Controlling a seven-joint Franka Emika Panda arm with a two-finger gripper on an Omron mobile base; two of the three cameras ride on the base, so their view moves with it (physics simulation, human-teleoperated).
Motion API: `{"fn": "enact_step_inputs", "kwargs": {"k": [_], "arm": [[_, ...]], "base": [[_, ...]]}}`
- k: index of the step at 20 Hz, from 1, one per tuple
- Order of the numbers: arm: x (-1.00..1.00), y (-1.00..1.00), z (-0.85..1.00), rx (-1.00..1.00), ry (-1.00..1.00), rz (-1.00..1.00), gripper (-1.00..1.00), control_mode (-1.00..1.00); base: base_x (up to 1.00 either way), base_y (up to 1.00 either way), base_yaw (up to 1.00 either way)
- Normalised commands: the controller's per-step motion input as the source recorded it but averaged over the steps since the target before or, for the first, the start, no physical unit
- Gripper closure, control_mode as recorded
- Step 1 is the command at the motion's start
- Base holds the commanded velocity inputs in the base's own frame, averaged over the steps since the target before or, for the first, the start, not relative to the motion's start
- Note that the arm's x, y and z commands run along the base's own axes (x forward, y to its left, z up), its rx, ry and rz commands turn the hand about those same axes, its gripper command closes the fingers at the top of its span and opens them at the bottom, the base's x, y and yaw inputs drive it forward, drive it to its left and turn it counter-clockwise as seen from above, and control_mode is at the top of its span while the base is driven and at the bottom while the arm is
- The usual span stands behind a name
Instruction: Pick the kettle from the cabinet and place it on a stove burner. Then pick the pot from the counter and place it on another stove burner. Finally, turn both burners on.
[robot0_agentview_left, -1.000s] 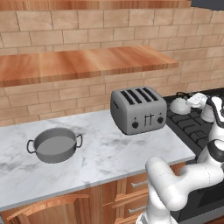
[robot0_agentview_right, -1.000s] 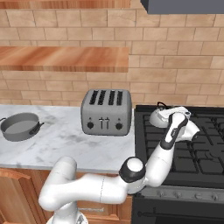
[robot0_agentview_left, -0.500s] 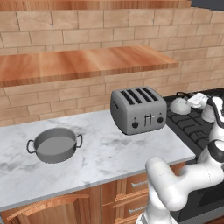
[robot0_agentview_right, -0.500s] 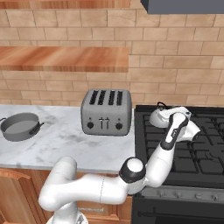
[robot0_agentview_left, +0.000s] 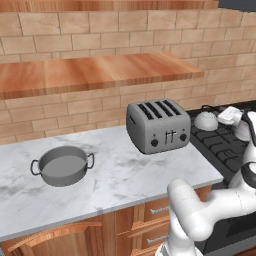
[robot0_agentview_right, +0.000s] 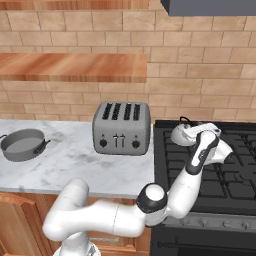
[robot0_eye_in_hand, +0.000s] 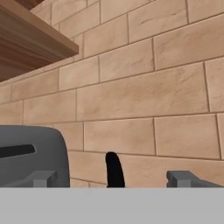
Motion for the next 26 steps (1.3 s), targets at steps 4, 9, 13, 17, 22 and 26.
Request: {"fn": "enact_step_inputs", "kwargs": {"k": [4,9,13,17,22,26], "arm": [[-0.37,0.1,0.07,-0.01,0.0,0.03,-1.0,-1.0],[-0.41,0.17,0.11,-0.03,0.0,0.05,-1.0,-1.0],[-0.44,0.23,0.16,-0.06,0.0,0.05,-1.0,-1.0],[-0.46,0.31,0.23,-0.08,-0.03,0.06,-1.0,-1.0],[-0.47,0.32,0.27,-0.11,-0.04,0.05,-1.0,-1.0],[-0.44,0.35,0.31,-0.11,-0.05,0.05,-1.0,-1.0]], "base": [[0.0,0.0,0.0],[0.0,0.0,0.0],[0.0,0.0,0.0],[0.0,0.0,0.0],[0.0,0.0,0.0],[0.0,0.0,0.0]]}}
